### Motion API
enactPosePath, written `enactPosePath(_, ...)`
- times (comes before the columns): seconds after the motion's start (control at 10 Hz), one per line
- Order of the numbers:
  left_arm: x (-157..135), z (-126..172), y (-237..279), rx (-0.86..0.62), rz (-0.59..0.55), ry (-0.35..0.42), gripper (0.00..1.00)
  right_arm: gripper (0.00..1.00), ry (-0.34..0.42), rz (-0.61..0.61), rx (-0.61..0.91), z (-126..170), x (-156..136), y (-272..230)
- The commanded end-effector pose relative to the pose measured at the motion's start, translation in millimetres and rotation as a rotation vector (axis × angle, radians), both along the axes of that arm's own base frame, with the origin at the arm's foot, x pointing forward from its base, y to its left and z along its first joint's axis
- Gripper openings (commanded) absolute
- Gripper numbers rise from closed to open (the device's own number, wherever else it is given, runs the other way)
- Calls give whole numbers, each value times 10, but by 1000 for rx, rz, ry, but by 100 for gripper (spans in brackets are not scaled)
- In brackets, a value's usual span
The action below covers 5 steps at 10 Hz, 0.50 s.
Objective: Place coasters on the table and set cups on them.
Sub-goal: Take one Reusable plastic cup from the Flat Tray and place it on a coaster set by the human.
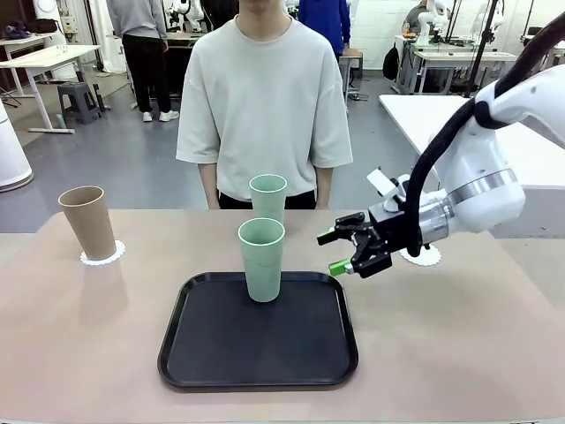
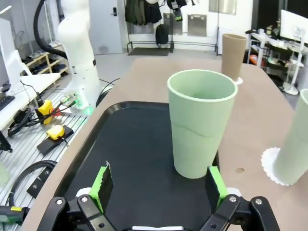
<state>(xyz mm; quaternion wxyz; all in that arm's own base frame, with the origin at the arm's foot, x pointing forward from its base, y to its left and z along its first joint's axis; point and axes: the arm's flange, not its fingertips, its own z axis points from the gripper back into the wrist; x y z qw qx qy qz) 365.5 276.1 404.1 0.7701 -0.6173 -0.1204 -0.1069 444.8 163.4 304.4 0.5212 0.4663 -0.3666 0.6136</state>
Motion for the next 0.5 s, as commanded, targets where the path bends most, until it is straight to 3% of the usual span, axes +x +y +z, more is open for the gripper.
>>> enactPosePath(0.0, -22, 17, -3, 1, 4, -3, 100, 100, -50, 46, 59, -65, 94, 68)
enactPosePath(0.2, -22, 17, -3, 1, 4, -3, 100, 100, -18, 16, 95, -75, 73, 101)
enactPosePath(0.4, -22, 17, -3, 1, 4, -3, 100, 100, -21, 31, 31, -93, 41, 50)
